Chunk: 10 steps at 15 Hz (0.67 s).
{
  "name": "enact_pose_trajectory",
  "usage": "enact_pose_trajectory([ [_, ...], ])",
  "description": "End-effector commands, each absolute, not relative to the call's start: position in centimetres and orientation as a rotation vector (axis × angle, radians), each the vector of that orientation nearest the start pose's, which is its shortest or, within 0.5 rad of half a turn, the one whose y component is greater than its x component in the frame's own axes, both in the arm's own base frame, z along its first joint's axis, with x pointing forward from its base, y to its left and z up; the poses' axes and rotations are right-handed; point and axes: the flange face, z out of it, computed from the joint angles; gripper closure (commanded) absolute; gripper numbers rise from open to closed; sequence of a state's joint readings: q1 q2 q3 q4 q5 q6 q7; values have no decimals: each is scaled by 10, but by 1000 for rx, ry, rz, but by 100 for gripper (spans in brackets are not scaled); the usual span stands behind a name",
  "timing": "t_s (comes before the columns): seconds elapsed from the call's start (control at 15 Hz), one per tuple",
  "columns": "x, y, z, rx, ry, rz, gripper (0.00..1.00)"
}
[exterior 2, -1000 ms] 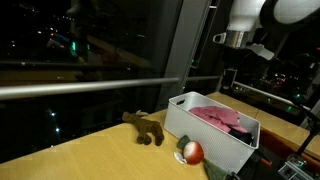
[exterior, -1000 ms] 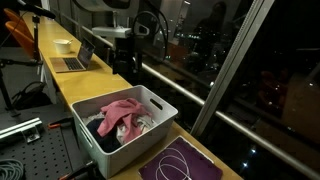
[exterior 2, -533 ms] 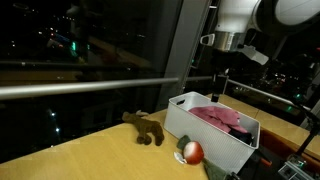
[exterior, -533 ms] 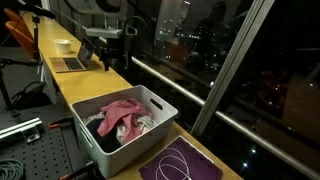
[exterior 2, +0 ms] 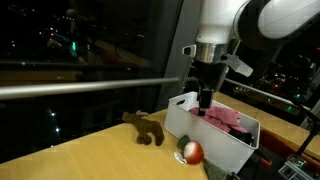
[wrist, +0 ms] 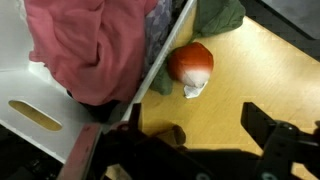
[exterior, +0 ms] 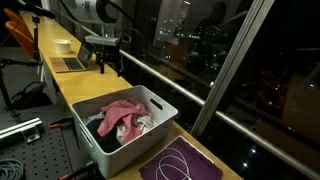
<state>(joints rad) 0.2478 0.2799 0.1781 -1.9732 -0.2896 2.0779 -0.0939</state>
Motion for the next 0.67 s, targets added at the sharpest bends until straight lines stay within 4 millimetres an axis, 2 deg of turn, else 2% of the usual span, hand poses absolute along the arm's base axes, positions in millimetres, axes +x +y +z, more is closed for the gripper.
enact_pose_trajectory([
  [0.0, 549, 257, 295, -3153, -1236, 265, 0],
  [0.33, 548, 297, 259, -3125, -1535, 356, 0],
  [0.6, 556, 310, 224, -3087, -1672, 494, 0],
])
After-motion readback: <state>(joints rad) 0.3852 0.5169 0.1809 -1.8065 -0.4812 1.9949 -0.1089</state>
